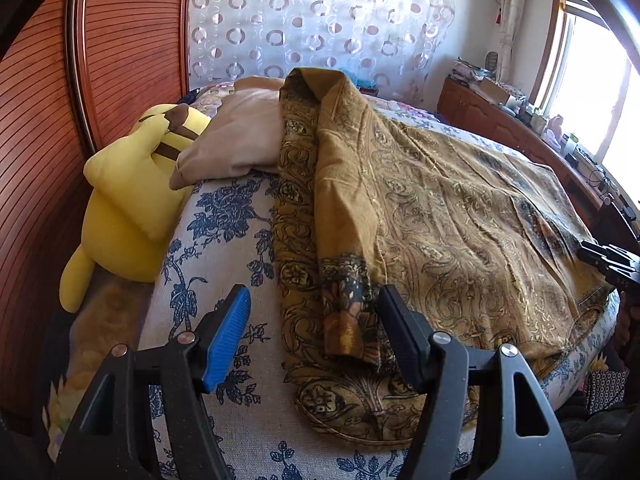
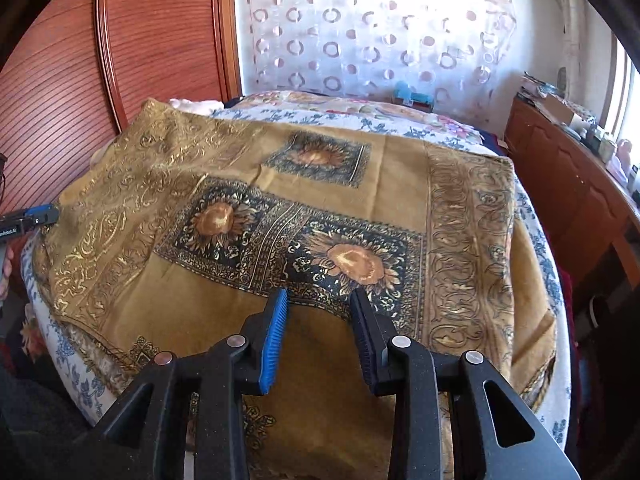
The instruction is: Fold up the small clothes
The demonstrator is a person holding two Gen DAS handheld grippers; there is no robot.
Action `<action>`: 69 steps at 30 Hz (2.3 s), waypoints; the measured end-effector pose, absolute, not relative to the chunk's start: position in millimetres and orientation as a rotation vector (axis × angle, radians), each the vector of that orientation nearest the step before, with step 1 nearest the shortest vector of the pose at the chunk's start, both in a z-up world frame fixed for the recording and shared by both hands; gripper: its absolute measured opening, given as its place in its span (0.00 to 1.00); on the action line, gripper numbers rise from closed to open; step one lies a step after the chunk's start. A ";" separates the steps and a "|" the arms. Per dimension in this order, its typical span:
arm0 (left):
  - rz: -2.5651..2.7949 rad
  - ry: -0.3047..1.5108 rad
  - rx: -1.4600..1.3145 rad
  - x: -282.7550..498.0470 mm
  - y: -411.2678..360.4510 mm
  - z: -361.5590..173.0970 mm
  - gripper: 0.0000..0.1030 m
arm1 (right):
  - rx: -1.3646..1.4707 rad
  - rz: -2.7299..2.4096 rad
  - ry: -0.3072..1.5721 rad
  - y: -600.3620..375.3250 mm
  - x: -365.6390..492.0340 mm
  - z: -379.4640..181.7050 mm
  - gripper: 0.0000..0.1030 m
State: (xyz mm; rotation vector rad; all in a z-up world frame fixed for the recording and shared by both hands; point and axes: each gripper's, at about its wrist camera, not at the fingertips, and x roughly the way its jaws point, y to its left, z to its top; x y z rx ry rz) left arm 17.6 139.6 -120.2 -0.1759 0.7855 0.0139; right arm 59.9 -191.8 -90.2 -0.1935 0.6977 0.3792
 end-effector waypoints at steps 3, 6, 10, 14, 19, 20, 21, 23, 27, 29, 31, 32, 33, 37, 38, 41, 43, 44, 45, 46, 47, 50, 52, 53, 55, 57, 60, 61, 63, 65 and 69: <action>0.020 0.789 -0.172 17.5 140.1 -121.1 0.65 | -0.201 0.367 0.714 -190.0 63.5 -96.4 0.39; 0.021 0.791 -0.175 17.5 140.4 -121.8 0.65 | -0.211 0.351 0.708 -189.2 63.8 -100.2 0.45; 0.006 0.797 -0.186 19.9 140.9 -125.6 0.65 | -0.203 0.320 0.702 -192.5 66.6 -102.6 0.58; -0.024 0.778 -0.197 21.5 141.7 -126.2 0.60 | -0.198 0.323 0.708 -195.0 69.0 -103.7 0.62; -0.087 0.765 -0.230 22.8 142.1 -125.8 0.26 | -0.191 0.315 0.711 -198.2 71.0 -104.1 0.66; -0.097 0.763 -0.240 22.5 142.7 -125.7 0.22 | -0.190 0.315 0.711 -197.9 70.9 -104.3 0.67; -0.109 0.760 -0.253 22.1 143.2 -125.4 0.14 | -0.190 0.315 0.710 -198.2 71.0 -104.4 0.67; -0.125 0.734 -0.270 19.8 142.3 -121.5 0.09 | -0.191 0.315 0.709 -199.3 71.3 -104.9 0.67; -0.135 0.700 -0.253 18.8 134.2 -109.7 0.07 | -0.188 0.313 0.710 -200.7 71.3 -105.2 0.69; -0.140 0.685 -0.250 19.3 130.9 -104.0 0.06 | -0.189 0.311 0.706 -202.9 71.5 -105.2 0.69; -0.162 0.668 -0.263 20.2 127.7 -96.9 0.05 | -0.188 0.311 0.707 -203.8 71.5 -105.5 0.69; -0.178 0.656 -0.266 21.9 124.2 -90.9 0.05 | -0.189 0.312 0.707 -204.4 71.4 -105.5 0.69; -0.189 0.646 -0.262 24.0 121.6 -85.2 0.05 | -0.189 0.313 0.707 -204.4 71.3 -105.5 0.69; -0.271 0.592 -0.240 36.3 99.6 -55.5 0.05 | -0.191 0.318 0.719 -207.5 72.6 -103.6 0.69; -0.295 0.579 -0.231 40.9 91.9 -47.3 0.05 | -0.193 0.315 0.719 -209.1 72.3 -102.7 0.69; -0.374 0.548 -0.196 58.9 61.7 -24.4 0.05 | -0.200 0.307 0.695 -215.8 64.9 -98.6 0.69; -0.427 0.533 -0.154 72.3 36.1 -10.3 0.05 | -0.201 0.312 0.671 -222.8 56.4 -94.7 0.69; -0.449 0.529 -0.139 76.8 25.7 -4.8 0.05 | -0.191 0.310 0.660 -228.4 51.9 -91.9 0.69; -0.477 0.522 -0.124 82.0 13.3 1.6 0.05 | -0.178 0.312 0.655 -234.6 48.6 -89.9 0.69; -0.504 0.518 -0.111 86.9 0.8 7.4 0.05 | -0.161 0.312 0.647 -242.4 44.7 -86.9 0.69; -0.529 0.514 -0.097 91.4 -11.3 12.8 0.05 | -0.144 0.309 0.637 -249.5 40.2 -83.6 0.69; -0.603 0.510 -0.065 104.2 -47.4 26.2 0.05 | -0.113 0.275 0.605 -273.5 27.0 -74.6 0.69; -0.652 0.517 -0.049 111.5 -68.1 32.5 0.05 | -0.103 0.248 0.586 -288.5 18.3 -70.4 0.69; -0.678 0.523 -0.040 115.6 -80.3 36.2 0.05 | -0.098 0.236 0.578 -294.7 13.6 -69.5 0.69; -0.711 0.526 -0.009 122.6 -103.8 44.6 0.05 | -0.086 0.211 0.562 -306.8 4.5 -66.8 0.69; -0.746 0.527 0.018 129.2 -128.9 53.8 0.05 | -0.066 0.189 0.547 -320.1 -2.6 -65.7 0.69; -0.797 0.524 0.041 135.4 -159.9 68.2 0.05 | -0.030 0.160 0.540 -335.2 -10.5 -66.8 0.69; -0.805 0.525 0.047 137.3 -167.5 70.3 0.05 | -0.015 0.154 0.541 -339.3 -13.2 -67.6 0.69; -0.820 0.544 0.071 140.5 -185.9 70.2 0.05 | -0.003 0.143 0.543 -344.5 -18.2 -68.5 0.69; -0.810 0.576 0.095 142.4 -198.3 63.5 0.05 | 0.000 0.134 0.547 -347.0 -20.6 -68.5 0.69; -0.804 0.585 0.107 141.5 -200.5 50.6 0.33 | 0.002 0.128 0.551 -347.8 -24.0 -69.9 0.69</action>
